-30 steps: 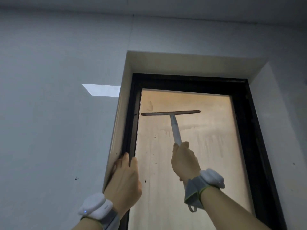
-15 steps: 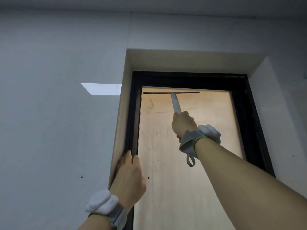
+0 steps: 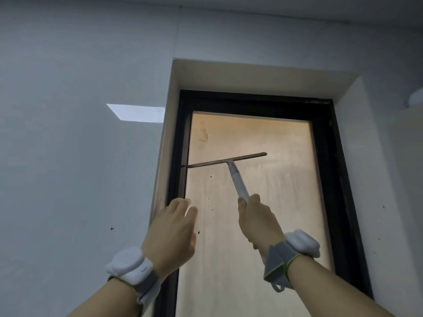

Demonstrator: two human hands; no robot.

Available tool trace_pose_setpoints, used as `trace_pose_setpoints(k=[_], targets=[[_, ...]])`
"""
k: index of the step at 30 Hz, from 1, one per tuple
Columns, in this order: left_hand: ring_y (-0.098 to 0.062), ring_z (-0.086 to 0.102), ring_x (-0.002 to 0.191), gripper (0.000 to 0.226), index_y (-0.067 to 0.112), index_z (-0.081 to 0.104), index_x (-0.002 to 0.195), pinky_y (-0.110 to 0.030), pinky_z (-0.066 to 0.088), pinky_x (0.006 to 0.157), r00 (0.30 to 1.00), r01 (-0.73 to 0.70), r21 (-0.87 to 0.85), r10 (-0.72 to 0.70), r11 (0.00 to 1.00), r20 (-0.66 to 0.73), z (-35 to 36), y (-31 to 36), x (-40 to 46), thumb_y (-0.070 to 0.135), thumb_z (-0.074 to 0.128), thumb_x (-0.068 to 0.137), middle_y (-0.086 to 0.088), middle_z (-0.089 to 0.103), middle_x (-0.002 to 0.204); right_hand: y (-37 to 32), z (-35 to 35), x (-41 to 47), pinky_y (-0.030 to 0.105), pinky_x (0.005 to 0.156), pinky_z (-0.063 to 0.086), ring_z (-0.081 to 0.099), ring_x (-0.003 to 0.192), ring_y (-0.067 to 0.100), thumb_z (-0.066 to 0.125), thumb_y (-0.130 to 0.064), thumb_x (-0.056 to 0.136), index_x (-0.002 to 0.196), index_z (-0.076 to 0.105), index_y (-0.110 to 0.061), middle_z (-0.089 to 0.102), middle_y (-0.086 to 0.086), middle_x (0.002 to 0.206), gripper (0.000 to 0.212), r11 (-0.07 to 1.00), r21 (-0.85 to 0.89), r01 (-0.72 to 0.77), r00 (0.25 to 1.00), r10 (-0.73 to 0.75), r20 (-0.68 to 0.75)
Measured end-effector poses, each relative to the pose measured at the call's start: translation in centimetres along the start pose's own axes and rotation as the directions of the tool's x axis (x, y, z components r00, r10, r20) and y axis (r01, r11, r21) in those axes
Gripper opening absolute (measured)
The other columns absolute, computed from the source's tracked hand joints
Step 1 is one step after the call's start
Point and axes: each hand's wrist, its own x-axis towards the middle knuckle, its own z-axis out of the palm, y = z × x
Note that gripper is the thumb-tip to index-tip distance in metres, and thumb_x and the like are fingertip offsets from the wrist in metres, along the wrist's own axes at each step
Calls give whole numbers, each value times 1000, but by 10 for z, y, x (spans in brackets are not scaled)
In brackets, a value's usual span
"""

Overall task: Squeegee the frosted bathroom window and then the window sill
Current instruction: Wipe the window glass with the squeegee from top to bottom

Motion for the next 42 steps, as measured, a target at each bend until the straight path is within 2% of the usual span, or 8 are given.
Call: trace_pose_setpoints(k=[3, 5, 10, 20, 24, 26, 35, 42], targets=[[-25, 58, 99, 19, 16, 62, 86, -39, 48, 87, 989, -137, 148, 143, 979, -27, -16, -7, 2, 13, 44, 78, 0, 62, 97, -18, -25, 15, 49, 75, 58, 66, 87, 36, 27, -43, 105, 109, 41, -8, 64, 15, 100, 38, 1000, 18, 15, 999, -14, -36], [-27, 60, 100, 16, 16, 62, 82, -41, 44, 93, 980, -166, 235, 188, 958, -73, -20, -18, 2, 10, 48, 75, -1, 62, 92, -35, -39, 34, 49, 80, 57, 67, 93, 38, 27, -41, 106, 117, 42, -3, 64, 18, 108, 42, 1000, 30, -8, 998, 10, -66], [-33, 53, 129, 27, 12, 68, 101, -44, 28, 118, 963, -172, 312, 226, 934, -145, -19, -33, -3, 9, 56, 76, -8, 64, 116, -70, -50, 76, 46, 80, 59, 69, 94, 38, 29, -39, 106, 122, 44, 0, 64, 19, 110, 45, 987, 139, -74, 992, 88, -95], [-33, 20, 152, 53, 13, 58, 123, -55, 20, 120, 968, -27, 234, 84, 972, -236, -14, -33, -1, 8, 53, 70, -15, 38, 155, -52, -12, 74, 48, 87, 55, 64, 101, 37, 29, -36, 106, 121, 39, -3, 62, 19, 115, 37, 995, 70, -67, 996, 71, -49], [-33, 10, 154, 59, 16, 55, 124, -57, 21, 119, 966, 38, 197, 14, 980, -259, -16, -32, -1, 7, 56, 66, -15, 23, 163, -32, -9, 50, 35, 53, 49, 61, 75, 31, 27, -39, 106, 115, 40, -5, 62, 13, 94, 38, 992, 89, -86, 996, 86, 8], [-34, 11, 153, 57, 16, 57, 122, -57, 22, 118, 970, 52, 209, 1, 976, -245, -15, -32, -2, 7, 57, 66, -17, 26, 161, -34, -17, 48, 32, 46, 45, 59, 68, 31, 27, -40, 106, 112, 41, -5, 62, 14, 91, 39, 995, 83, -45, 999, 47, -26], [-36, 15, 152, 51, 14, 61, 115, -59, 26, 116, 973, 42, 222, 11, 974, -232, -11, -32, -2, 10, 58, 64, -21, 35, 157, -89, -26, 100, 43, 73, 56, 64, 83, 35, 32, -39, 106, 122, 43, -2, 64, 20, 108, 41, 967, 243, -75, 987, 106, -119], [-35, 13, 153, 49, 14, 59, 117, -59, 26, 118, 968, 49, 224, 9, 973, -252, -11, -30, -3, 9, 52, 69, -20, 33, 158, -65, -8, 83, 45, 83, 57, 66, 96, 35, 33, -36, 106, 111, 39, -4, 63, 17, 111, 33, 996, 36, -78, 991, 81, -105]])
